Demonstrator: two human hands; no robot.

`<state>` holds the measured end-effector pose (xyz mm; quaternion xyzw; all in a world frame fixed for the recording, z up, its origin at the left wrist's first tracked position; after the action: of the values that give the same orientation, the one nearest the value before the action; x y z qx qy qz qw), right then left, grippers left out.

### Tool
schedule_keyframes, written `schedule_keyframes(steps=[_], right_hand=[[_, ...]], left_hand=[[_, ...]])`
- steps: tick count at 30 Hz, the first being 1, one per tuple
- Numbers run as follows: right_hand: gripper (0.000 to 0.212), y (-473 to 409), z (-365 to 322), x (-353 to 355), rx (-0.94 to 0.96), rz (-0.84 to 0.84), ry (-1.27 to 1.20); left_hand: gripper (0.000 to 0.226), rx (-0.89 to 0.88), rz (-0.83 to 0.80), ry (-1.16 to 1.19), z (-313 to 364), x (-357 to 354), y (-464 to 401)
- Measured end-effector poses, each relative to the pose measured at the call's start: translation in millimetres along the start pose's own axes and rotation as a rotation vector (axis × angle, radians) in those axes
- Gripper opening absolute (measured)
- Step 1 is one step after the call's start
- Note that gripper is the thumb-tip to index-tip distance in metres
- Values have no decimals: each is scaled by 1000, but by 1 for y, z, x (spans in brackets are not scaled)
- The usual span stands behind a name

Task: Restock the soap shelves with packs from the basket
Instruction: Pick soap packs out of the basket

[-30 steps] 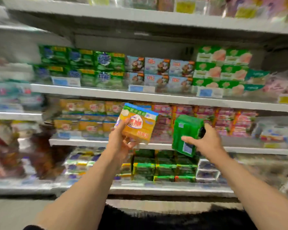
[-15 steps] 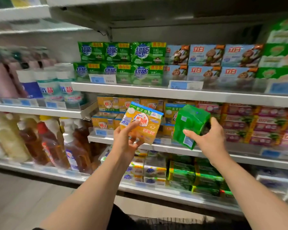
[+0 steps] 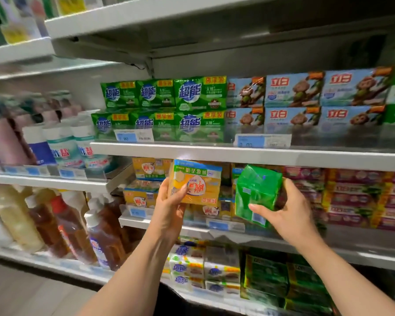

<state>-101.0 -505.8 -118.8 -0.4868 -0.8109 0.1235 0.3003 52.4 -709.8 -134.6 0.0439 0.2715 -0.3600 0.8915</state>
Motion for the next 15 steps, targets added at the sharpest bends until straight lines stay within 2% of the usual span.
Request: schedule_keyframes(steps=[5,10,15], right_hand=[[58,-13,10,-8,21,-39,-28],[48,-18,15,-9,22,-23,-63],[45,-18,19,-8,33,-2,-60]], left_hand=[[83,-4,-83,-90,-3,8,-22],[78,-127,-79,-495,7,13,-33],[65,-131,-29,-830,1,37,-43]])
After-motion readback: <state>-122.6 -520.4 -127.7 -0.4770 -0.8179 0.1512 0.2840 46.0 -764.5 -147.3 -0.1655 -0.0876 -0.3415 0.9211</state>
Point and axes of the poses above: each hand's wrist, its own y-axis away from the middle knuckle, its own x-axis out of the back of the hand, z = x × y, the point moved 3 cm from there along -y, towards the middle knuckle
